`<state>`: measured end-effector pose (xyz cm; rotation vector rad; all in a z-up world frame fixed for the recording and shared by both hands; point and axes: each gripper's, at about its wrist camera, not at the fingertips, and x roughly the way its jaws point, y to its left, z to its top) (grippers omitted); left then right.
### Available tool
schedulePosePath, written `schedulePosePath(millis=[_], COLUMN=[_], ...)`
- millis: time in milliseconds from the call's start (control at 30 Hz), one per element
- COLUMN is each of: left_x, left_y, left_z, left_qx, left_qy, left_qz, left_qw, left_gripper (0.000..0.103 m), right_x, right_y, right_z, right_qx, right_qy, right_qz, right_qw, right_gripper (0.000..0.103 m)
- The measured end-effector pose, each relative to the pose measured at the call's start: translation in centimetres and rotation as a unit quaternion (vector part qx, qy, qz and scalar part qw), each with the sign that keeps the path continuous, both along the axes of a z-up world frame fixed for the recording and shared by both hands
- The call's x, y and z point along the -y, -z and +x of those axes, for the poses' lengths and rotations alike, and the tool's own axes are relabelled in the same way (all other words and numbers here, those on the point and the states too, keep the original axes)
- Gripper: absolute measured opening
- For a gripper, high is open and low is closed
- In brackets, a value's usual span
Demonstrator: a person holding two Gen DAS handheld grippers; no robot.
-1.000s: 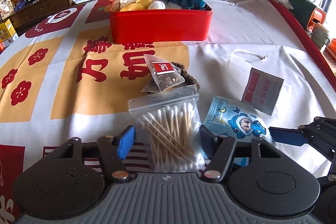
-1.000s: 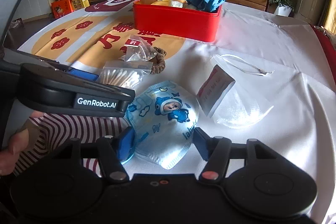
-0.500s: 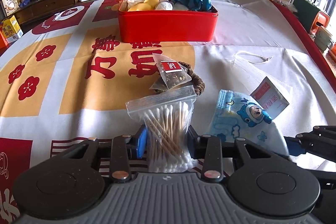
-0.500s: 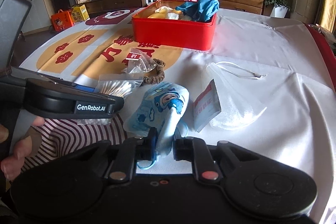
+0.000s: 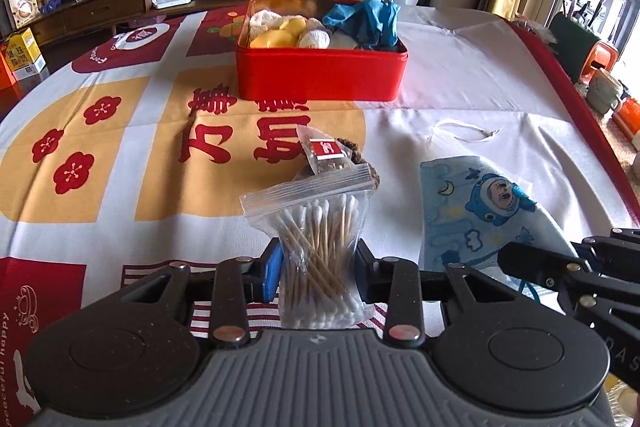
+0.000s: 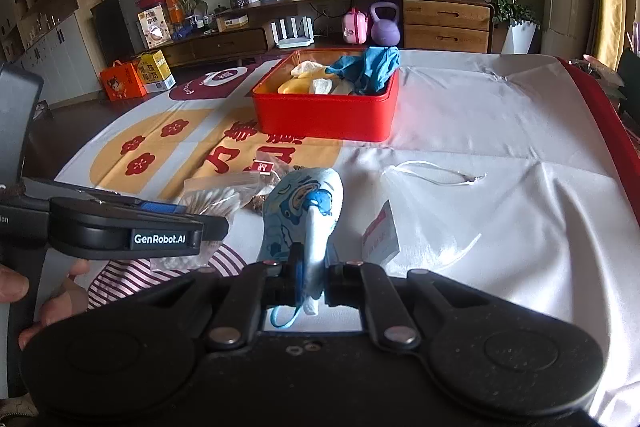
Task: Organize soft objects
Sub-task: 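Carry the swab bag and mask packet over the red tin and lower them in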
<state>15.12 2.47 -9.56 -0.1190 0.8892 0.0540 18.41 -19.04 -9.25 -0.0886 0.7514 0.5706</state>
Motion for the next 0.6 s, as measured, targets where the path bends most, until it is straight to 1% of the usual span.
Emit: schedulePosePath(millis=[233, 400, 600], left_x=[-0.2, -0.4, -0.4], left_y=[-2.6, -4.4, -6.6], left_z=[0.0, 0.7, 1.7], left_qx=[0.012, 0.014, 0.025], left_qy=[-0.001, -0.007, -0.002], left_qz=[0.001, 0.005, 0.014], left_qw=[0.9999, 0.9999, 0.9996], left_gripper=[0.036, 0.036, 0.036], right_x=[0.4, 0.6, 0.6], right_y=[-2.6, -4.9, -7.0], right_z=[0.3, 1.3, 3.0], right_qx=[0.008, 0.010, 0.016], right_qy=[0.001, 0.004, 0.009], right_qz=[0.016, 0.033, 0.042], right_qw=[1.000, 0.999, 0.999], right_gripper=[0.008, 0.008, 0.008])
